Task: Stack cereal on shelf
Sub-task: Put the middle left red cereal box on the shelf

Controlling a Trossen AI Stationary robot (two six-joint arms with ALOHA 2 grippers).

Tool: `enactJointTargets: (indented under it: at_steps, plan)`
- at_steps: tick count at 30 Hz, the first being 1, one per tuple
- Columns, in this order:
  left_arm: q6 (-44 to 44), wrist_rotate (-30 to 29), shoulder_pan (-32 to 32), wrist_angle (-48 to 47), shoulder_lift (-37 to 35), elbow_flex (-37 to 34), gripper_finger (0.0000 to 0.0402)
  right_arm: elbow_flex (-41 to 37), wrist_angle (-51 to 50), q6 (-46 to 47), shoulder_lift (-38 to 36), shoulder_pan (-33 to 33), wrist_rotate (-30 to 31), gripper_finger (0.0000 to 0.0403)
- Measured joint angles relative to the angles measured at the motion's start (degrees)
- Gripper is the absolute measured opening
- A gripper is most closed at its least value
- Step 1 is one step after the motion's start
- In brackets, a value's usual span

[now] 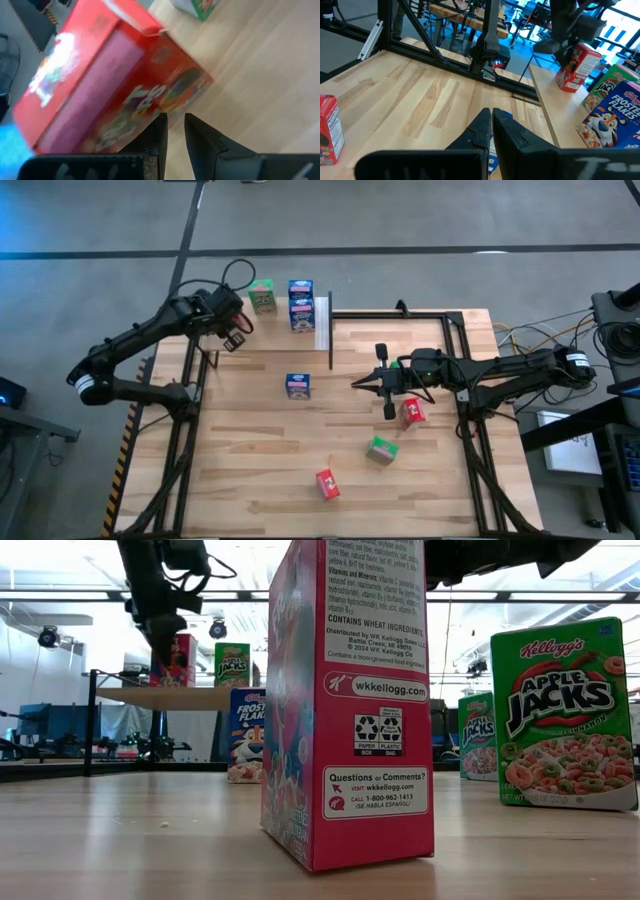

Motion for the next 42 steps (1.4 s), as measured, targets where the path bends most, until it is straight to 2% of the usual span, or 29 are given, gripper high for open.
enactJointTargets:
  at_steps: [17,42]
  plan:
    - [4.3,-0.1,2.0,4.6,0.0,-0.9,0.0048,0.0,0.0,0.0,0.0,0.0,0.0,0.0009]
    - [1.5,0.1,2.2,4.6,0.0,-2.9,0.0048,0.0,0.0,0.0,0.0,0.0,0.0,0.0009]
